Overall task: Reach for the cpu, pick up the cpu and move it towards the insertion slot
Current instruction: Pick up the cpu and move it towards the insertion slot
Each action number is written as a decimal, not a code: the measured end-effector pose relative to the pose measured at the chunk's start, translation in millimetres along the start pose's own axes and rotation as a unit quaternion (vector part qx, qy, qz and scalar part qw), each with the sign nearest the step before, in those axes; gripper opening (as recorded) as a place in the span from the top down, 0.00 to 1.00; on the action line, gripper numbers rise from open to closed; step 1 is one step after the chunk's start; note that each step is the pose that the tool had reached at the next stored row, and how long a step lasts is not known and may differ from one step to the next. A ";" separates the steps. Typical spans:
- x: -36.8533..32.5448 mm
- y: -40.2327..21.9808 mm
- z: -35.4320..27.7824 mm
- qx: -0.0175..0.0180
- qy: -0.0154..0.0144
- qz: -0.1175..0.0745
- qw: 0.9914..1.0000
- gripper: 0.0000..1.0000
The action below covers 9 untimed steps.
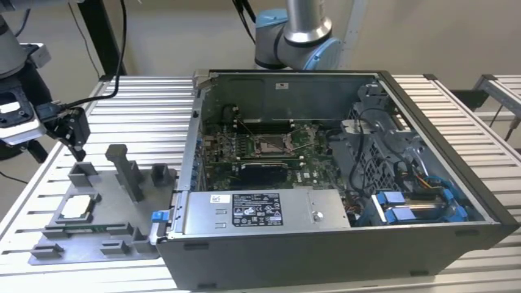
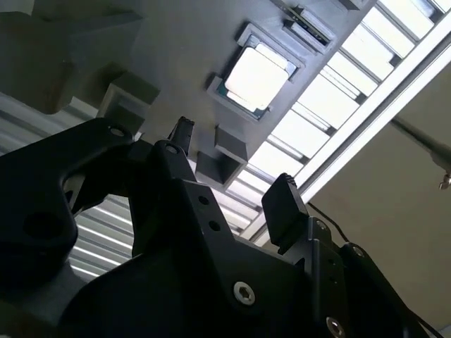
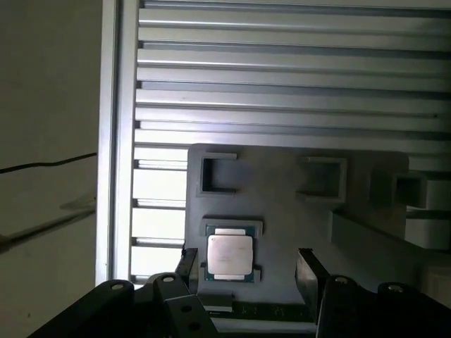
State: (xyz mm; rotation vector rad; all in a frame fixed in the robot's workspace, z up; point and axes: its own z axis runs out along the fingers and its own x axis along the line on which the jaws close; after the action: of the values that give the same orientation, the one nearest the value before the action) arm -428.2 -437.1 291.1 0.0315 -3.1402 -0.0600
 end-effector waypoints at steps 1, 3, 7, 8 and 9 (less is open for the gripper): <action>0.0 0.0 0.2 0.000 0.000 0.000 1.000 0.00; 0.0 0.0 0.2 0.000 0.000 0.000 1.000 0.00; 0.0 0.0 0.5 0.000 0.000 0.000 1.000 0.00; 0.0 0.0 0.8 0.000 0.000 0.000 1.000 0.00; -0.1 0.0 1.5 0.000 0.000 0.000 1.000 0.00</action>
State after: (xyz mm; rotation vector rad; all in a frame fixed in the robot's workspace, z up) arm -428.2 -437.1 289.6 0.0315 -3.1406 -0.0604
